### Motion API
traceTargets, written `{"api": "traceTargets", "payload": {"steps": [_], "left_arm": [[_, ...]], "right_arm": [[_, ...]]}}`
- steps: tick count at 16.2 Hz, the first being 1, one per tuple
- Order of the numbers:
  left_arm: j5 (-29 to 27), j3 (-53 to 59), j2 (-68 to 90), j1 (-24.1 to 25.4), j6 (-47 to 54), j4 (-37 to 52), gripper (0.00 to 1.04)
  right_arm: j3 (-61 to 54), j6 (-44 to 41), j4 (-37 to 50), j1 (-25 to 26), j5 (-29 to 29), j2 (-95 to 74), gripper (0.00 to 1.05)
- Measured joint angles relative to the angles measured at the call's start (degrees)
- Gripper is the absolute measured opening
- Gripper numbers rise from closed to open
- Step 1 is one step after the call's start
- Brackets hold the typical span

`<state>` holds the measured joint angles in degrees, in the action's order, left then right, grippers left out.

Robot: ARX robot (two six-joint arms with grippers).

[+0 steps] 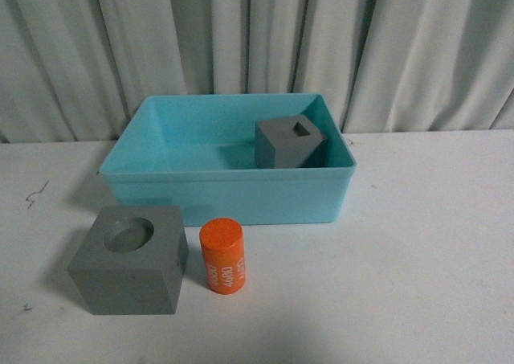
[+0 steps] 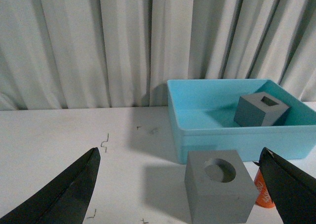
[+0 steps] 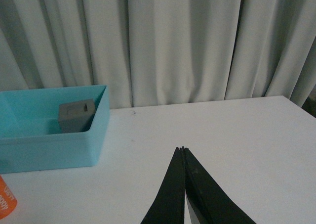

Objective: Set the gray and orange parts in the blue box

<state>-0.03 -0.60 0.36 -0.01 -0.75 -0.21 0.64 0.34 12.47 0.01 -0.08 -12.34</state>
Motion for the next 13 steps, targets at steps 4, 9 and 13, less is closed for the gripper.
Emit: {"api": "traceTargets", "payload": {"steps": [4, 9, 13], "left_arm": [[0.0, 0.0, 0.0, 0.0, 0.0, 0.0, 0.98], [0.0, 0.0, 0.0, 0.0, 0.0, 0.0, 0.98], [0.0, 0.0, 0.0, 0.0, 0.0, 0.0, 0.98]], "right_arm": [[0.0, 0.0, -10.6, 0.0, 0.1, 7.6, 0.02], [0.0, 0.0, -12.7, 0.0, 0.1, 12.2, 0.09], [0.0, 0.0, -12.7, 0.0, 0.1, 12.2, 0.58]]}}
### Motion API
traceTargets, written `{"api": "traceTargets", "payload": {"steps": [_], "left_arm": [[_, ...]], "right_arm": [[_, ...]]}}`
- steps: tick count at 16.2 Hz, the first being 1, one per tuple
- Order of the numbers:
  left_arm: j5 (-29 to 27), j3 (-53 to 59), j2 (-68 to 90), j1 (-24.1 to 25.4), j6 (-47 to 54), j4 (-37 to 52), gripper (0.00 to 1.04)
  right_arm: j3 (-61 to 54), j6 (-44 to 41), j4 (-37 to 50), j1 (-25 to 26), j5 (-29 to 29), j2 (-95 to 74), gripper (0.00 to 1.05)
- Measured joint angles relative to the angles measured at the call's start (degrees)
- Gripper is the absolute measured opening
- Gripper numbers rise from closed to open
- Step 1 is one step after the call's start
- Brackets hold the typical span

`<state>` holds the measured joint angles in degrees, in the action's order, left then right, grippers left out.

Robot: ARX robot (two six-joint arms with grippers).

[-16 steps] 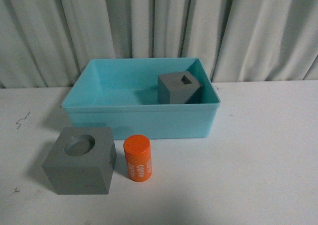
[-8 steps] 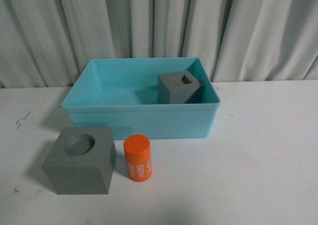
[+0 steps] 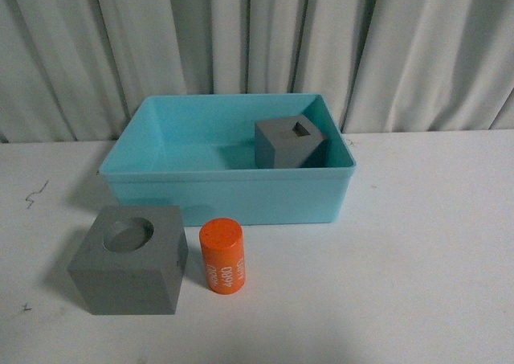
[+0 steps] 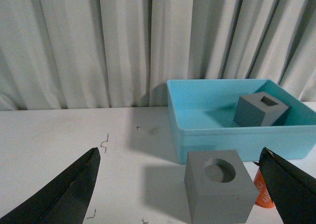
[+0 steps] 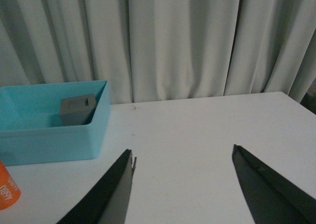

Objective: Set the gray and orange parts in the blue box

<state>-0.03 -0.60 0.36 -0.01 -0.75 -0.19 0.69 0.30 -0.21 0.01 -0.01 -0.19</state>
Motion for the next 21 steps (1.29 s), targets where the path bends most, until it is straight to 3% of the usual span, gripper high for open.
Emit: {"api": "traceTargets", "payload": {"steps": [3, 4, 5, 6, 7, 9, 12, 21], "left_arm": [[0.0, 0.0, 0.0, 0.0, 0.0, 0.0, 0.98], [0.0, 0.0, 0.0, 0.0, 0.0, 0.0, 0.98], [2.0, -3.9, 3.7, -0.1, -2.6, -11.4, 0.98], [1.2, -10.8, 17.4, -2.6, -7.9, -21.1, 0.98], [-0.5, -15.5, 28.0, -6.5, -12.9, -21.9, 0.98], [-3.7, -21.2, 43.7, -12.8, -17.2, -13.1, 0.98], [-5.6, -27.0, 59.6, -16.7, -16.6, -1.7, 0.98], [-6.8, -35.4, 93.9, -11.0, -0.1, 24.2, 0.98]], "right_arm": [[0.0, 0.0, 0.0, 0.0, 0.0, 0.0, 0.95], [0.0, 0.0, 0.0, 0.0, 0.0, 0.0, 0.99], [0.0, 0.0, 0.0, 0.0, 0.0, 0.0, 0.97], [0.0, 0.0, 0.0, 0.0, 0.1, 0.0, 0.98], [0.0, 0.0, 0.0, 0.0, 0.0, 0.0, 0.98], [0.0, 0.0, 0.0, 0.0, 0.0, 0.0, 0.98], [0.0, 0.0, 0.0, 0.0, 0.0, 0.0, 0.98], [0.0, 0.0, 0.0, 0.0, 0.0, 0.0, 0.98]]}}
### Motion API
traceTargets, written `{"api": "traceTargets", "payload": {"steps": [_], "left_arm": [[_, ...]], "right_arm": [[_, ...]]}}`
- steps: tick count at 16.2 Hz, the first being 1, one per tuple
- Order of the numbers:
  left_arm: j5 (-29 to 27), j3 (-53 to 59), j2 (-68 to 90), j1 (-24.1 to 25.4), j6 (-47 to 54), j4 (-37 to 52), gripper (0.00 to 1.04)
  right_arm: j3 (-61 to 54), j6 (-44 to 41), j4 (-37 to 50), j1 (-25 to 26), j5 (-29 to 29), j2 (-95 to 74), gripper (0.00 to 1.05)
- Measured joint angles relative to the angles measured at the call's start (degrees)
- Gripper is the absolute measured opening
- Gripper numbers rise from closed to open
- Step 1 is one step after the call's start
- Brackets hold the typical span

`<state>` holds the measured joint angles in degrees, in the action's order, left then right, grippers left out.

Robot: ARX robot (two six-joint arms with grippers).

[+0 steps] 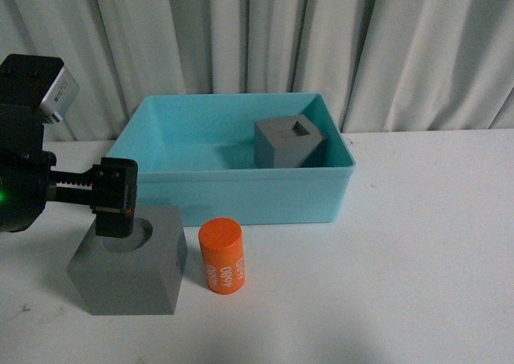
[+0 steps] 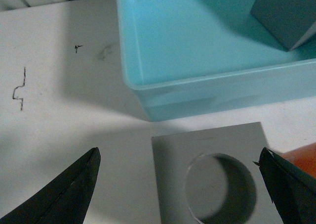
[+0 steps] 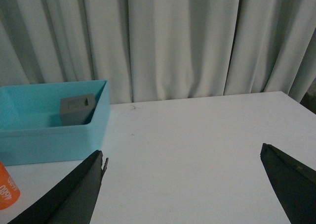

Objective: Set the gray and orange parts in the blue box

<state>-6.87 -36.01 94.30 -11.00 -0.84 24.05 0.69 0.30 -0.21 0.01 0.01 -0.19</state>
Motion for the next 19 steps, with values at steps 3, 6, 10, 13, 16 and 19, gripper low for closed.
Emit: {"api": "traceTargets", "payload": {"steps": [3, 6, 10, 13, 16, 19], "left_arm": [[0.5, -0.1, 3.7, 1.6, 3.3, 1.9, 0.98], [1.0, -0.1, 6.1, 3.0, 4.9, 2.8, 0.98], [1.3, 0.0, 8.0, 4.3, 6.2, 3.9, 0.98], [1.3, 0.0, 8.7, 4.1, 6.9, 3.9, 0.98], [1.3, 0.2, 9.0, 3.5, 6.9, 4.4, 0.98], [1.1, 0.0, 9.6, 3.1, 6.6, 4.5, 0.98]], "right_arm": [[0.0, 0.0, 0.0, 0.0, 0.0, 0.0, 0.98], [0.0, 0.0, 0.0, 0.0, 0.0, 0.0, 0.98], [0.0, 0.0, 0.0, 0.0, 0.0, 0.0, 0.98], [0.0, 0.0, 0.0, 0.0, 0.0, 0.0, 0.98], [0.0, 0.0, 0.0, 0.0, 0.0, 0.0, 0.98], [0.0, 0.0, 0.0, 0.0, 0.0, 0.0, 0.98]]}}
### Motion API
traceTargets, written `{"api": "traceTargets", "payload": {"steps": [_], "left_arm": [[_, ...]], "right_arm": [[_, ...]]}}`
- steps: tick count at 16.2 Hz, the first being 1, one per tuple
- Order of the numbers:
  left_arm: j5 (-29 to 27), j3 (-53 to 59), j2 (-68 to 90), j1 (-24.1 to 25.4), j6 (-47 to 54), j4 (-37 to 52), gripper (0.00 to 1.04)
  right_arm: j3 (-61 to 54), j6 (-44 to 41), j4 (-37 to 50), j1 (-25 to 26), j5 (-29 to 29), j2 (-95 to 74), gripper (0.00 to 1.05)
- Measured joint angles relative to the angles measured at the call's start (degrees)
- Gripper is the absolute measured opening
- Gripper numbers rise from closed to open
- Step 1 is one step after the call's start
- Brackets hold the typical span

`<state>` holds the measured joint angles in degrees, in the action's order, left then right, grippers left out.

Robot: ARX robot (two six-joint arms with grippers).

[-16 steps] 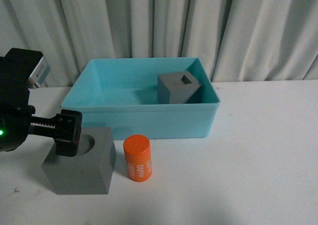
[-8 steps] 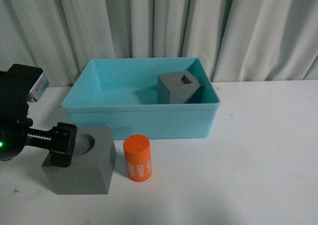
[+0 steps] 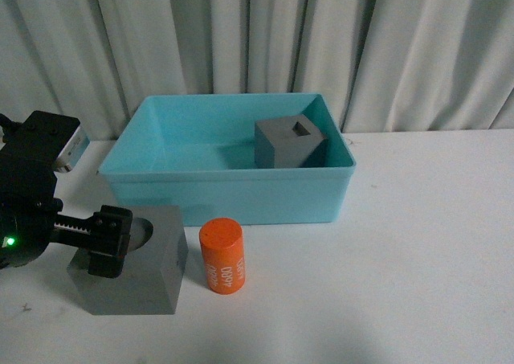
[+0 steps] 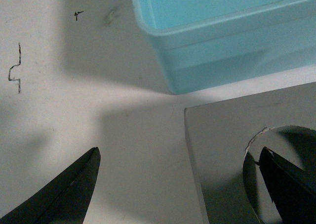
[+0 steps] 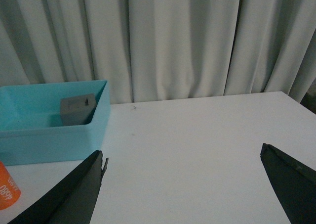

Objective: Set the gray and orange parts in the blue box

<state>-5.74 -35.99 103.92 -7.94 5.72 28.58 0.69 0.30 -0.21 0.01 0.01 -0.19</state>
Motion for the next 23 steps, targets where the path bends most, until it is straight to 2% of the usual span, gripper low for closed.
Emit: {"api": "traceTargets", "payload": {"steps": [3, 4, 5, 6, 11, 15, 16, 18, 20, 23], "left_arm": [[-0.5, -0.5, 0.6, -0.8, -0.8, -0.3, 0.98], [-0.5, -0.7, 0.7, -1.6, -1.2, -0.9, 0.79], [-0.2, -0.7, 0.7, -2.8, -1.3, -1.9, 0.48], [0.0, -0.5, -0.3, -3.1, -1.5, -3.6, 0.25], [0.2, -0.1, -5.0, -2.8, -3.3, -10.8, 0.21], [4.2, -2.3, -14.1, -2.0, -7.0, -28.2, 0.20], [6.3, -5.5, -20.0, -2.0, -8.8, -33.9, 0.20], [8.9, -14.1, -26.9, -2.2, -11.4, -38.4, 0.20], [9.6, -21.5, -27.9, -3.2, -13.2, -38.9, 0.19], [7.6, -31.0, -18.2, -5.8, -13.5, -35.7, 0.19]], "right_arm": [[0.0, 0.0, 0.0, 0.0, 0.0, 0.0, 0.98], [0.0, 0.0, 0.0, 0.0, 0.0, 0.0, 0.98], [0.0, 0.0, 0.0, 0.0, 0.0, 0.0, 0.98], [0.0, 0.0, 0.0, 0.0, 0.0, 0.0, 0.98], [0.0, 0.0, 0.0, 0.0, 0.0, 0.0, 0.98], [0.0, 0.0, 0.0, 0.0, 0.0, 0.0, 0.98], [0.0, 0.0, 0.0, 0.0, 0.0, 0.0, 0.98], [0.0, 0.0, 0.0, 0.0, 0.0, 0.0, 0.98], [0.0, 0.0, 0.0, 0.0, 0.0, 0.0, 0.98], [0.0, 0.0, 0.0, 0.0, 0.0, 0.0, 0.98]]}}
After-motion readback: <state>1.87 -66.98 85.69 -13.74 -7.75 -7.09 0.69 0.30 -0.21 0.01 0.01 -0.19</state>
